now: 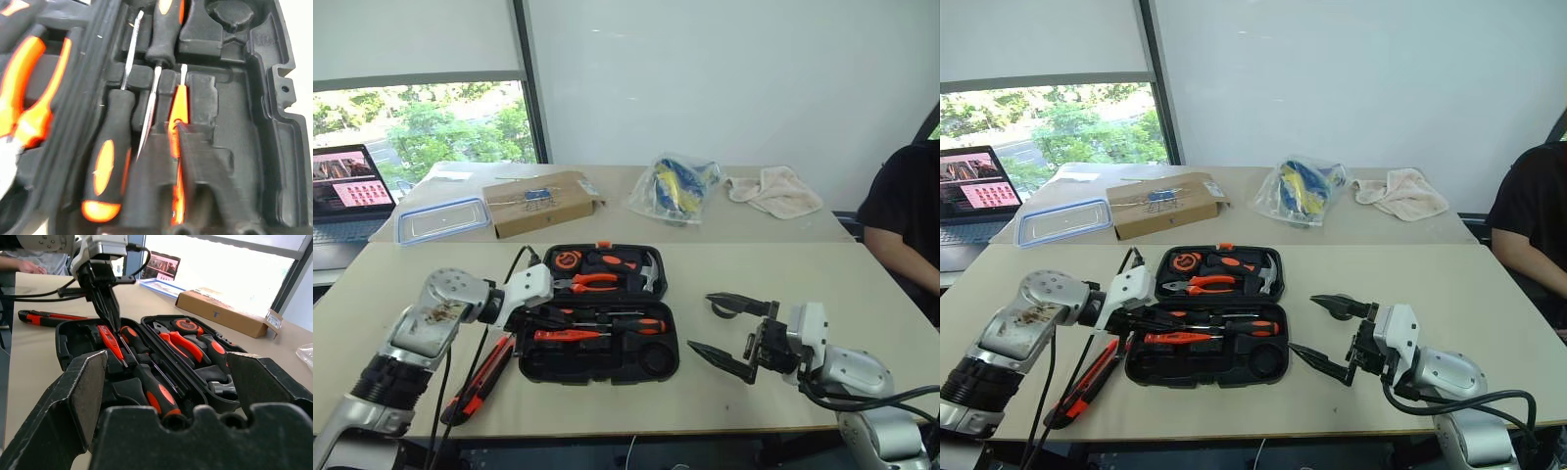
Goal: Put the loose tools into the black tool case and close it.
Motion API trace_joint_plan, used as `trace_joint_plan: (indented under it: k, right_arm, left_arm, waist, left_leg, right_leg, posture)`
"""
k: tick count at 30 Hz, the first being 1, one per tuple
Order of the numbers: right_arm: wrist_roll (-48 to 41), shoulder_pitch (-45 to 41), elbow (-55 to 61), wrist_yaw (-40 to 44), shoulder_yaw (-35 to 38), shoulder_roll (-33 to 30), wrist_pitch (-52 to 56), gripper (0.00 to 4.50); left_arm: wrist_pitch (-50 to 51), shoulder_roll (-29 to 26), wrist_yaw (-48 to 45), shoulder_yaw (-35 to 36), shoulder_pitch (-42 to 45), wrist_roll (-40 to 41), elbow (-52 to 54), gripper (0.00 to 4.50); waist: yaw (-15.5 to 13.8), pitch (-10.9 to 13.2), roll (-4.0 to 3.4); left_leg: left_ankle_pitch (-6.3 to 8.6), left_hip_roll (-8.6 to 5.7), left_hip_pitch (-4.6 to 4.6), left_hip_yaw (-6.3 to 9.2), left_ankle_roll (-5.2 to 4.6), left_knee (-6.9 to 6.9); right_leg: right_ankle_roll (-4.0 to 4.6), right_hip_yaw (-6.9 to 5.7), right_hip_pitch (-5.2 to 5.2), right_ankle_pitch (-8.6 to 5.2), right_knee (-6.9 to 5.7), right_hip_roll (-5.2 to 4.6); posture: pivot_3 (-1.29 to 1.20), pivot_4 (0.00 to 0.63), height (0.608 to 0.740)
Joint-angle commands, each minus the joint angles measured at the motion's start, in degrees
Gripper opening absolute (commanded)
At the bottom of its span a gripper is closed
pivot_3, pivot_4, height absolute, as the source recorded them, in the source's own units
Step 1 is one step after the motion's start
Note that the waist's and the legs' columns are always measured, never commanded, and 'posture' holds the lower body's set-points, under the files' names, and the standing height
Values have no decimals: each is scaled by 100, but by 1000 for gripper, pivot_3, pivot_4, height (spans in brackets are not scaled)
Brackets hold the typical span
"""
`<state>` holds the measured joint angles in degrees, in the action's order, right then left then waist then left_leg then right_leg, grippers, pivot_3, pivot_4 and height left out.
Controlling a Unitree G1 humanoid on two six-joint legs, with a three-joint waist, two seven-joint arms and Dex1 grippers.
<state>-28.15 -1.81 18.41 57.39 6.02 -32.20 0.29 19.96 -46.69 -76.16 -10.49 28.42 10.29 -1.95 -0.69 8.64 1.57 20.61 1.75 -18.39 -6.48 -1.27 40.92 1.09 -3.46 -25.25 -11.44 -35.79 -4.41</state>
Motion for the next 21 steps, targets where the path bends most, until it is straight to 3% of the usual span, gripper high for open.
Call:
trace_joint_plan:
  k: [1, 16, 21]
  right_arm:
    - [-28, -44, 88, -3, 113, -26, -186, 4500]
    - [-61, 82, 212, -67, 115, -18, -154, 4500]
    - [-166, 94, 245, -43, 170, -14, -158, 4500]
  left_arm:
    - [-155, -9, 44, -39, -29, -70, 9, 44]
    - [151, 118, 379, -217, -281, -262, 157, 44]
    - [-467, 355, 747, 1169, -668, 644, 121, 44]
  waist:
    - [2, 0, 0]
    - [-1, -1, -2]
    - [21, -1, -1]
  left_leg:
    - [0, 1, -1, 0, 0, 0]
    - [0, 0, 9, 0, 0, 1]
    - [0, 12, 10, 3, 0, 2]
  right_leg:
    - [0, 0, 0, 0, 0, 0]
    - [0, 4, 7, 0, -2, -2]
    - [0, 9, 3, 0, -9, -2]
  posture:
    - [0, 150, 740]
    - [0, 150, 740]
    - [0, 150, 740]
